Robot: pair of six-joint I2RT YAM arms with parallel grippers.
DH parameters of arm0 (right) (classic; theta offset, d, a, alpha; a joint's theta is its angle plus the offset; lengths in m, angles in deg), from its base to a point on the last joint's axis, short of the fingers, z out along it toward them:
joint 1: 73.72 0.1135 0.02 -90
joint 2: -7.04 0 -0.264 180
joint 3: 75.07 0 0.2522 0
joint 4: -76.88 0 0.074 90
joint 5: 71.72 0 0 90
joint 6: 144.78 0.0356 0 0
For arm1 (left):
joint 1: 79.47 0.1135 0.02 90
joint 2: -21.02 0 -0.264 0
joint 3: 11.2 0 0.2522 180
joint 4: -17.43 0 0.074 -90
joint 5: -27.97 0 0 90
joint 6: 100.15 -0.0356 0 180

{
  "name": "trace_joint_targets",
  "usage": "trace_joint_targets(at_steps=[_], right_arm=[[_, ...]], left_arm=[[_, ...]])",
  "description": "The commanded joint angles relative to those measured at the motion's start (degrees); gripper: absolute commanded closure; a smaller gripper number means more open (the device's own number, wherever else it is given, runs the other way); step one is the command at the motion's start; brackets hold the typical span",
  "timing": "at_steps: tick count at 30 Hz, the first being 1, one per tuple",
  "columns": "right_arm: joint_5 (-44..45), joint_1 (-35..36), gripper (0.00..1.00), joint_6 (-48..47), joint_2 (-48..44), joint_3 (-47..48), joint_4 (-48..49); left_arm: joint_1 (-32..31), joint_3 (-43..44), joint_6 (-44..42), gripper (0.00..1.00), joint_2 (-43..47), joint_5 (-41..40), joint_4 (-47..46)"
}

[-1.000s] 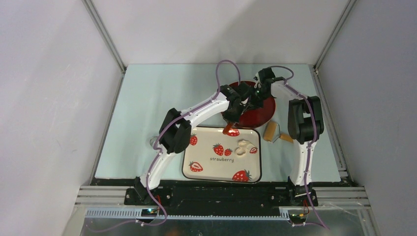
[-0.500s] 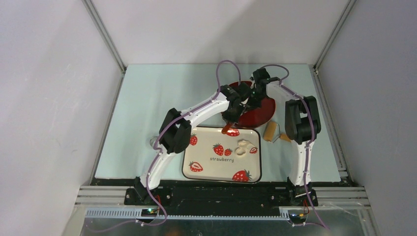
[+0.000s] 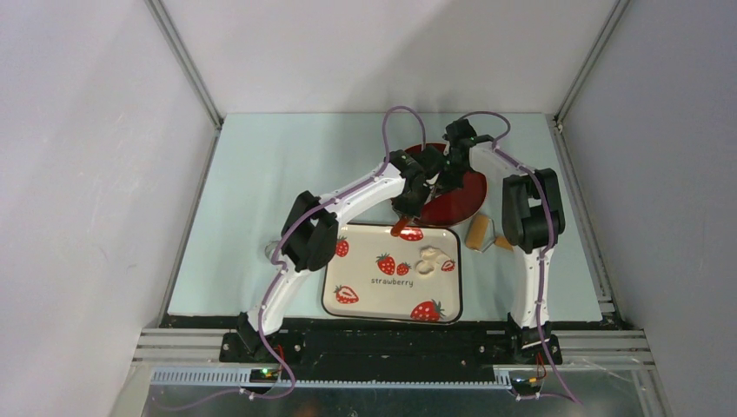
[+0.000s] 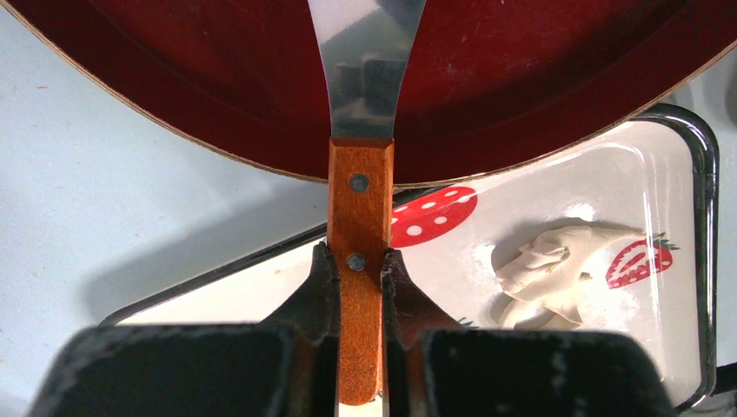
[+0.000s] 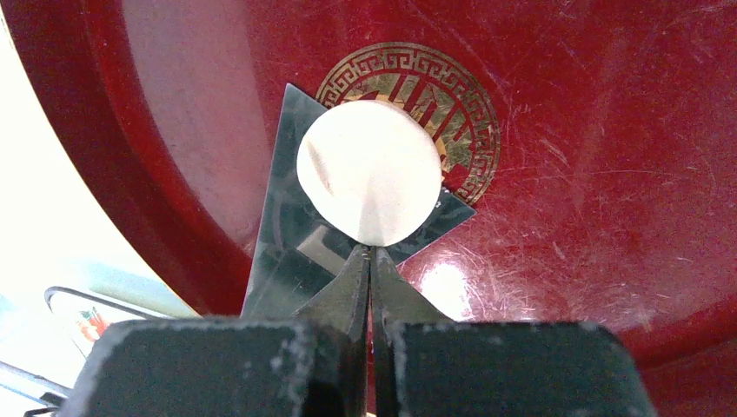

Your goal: Roll out the dumpling wrappers from the dough

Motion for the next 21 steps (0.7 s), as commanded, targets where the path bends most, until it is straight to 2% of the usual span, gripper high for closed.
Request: trace_joint_targets(at_steps=[1, 21], right_arm=[[2.4, 0.3, 1.0, -1.2, 2.2, 1.4, -1.4], [3.3, -0.2, 1.0, -0.4, 3.1, 3.0, -1.5]], left_arm=[[0.5, 2.0, -1.4, 1.0, 1.8, -1.5, -0.2], [0.4, -4.6, -4.8, 1.0, 8.0, -4.2, 1.1]])
